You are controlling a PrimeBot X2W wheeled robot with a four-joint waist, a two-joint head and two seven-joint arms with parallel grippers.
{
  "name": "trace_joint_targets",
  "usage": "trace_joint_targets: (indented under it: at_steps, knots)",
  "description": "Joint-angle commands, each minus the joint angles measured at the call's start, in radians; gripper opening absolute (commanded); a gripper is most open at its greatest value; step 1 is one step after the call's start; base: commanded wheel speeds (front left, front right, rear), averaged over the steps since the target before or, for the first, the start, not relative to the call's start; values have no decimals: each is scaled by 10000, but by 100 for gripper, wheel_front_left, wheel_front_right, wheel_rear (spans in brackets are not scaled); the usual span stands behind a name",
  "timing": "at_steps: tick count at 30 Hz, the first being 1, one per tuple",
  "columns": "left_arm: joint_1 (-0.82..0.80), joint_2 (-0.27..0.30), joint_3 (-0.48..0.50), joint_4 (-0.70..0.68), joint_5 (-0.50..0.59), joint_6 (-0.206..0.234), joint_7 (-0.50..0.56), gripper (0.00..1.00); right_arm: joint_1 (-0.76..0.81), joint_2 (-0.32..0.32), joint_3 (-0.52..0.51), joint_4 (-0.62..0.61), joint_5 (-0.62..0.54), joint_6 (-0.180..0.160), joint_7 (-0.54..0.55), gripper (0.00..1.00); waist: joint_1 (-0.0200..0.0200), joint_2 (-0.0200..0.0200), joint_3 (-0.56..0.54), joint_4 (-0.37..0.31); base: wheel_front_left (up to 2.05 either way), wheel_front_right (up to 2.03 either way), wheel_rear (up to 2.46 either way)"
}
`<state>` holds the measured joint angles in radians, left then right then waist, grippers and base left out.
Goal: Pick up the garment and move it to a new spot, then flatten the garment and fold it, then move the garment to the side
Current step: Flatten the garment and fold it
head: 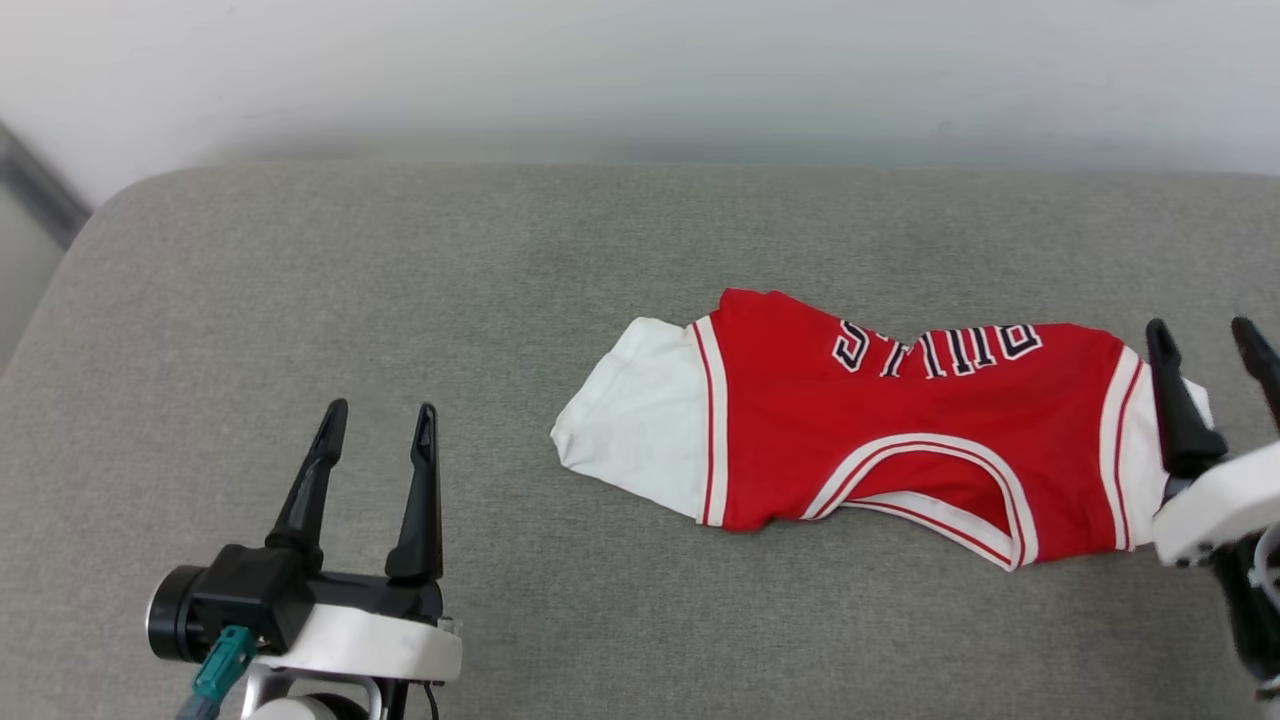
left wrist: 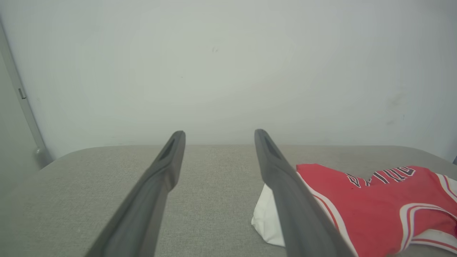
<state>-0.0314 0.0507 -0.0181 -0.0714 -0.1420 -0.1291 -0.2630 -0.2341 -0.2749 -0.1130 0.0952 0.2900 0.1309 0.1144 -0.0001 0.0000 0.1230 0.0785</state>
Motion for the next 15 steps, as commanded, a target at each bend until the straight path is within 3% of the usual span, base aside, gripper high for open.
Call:
trace_joint_targets:
  at_steps: [1, 6, 11, 15]
  knots:
    - [132, -3, -4, -17, 54, 4, -25, 100, 162, 113, -25, -163, 37, -3, -156, 100, 1, 0, -96, -134, 0, 0, 0]
    - [310, 189, -521, 290, 186, 1, -27, 100, 1628, 1308, -134, -1363, -32, -1, -1547, 100, 1, 0, 83, -496, 0, 0, 0]
    - [-49, 673, -1384, 750, -112, -2, 112, 100, 1611, 1410, 22, -1599, 3, -3, -1789, 100, 1, 0, 458, -791, 0, 0, 0]
    - [-989, 1314, -2737, 985, -449, -1, 1641, 100, 1518, 1291, -88, -1680, -32, -3, -1844, 100, 1, 0, 736, -915, 0, 0, 0]
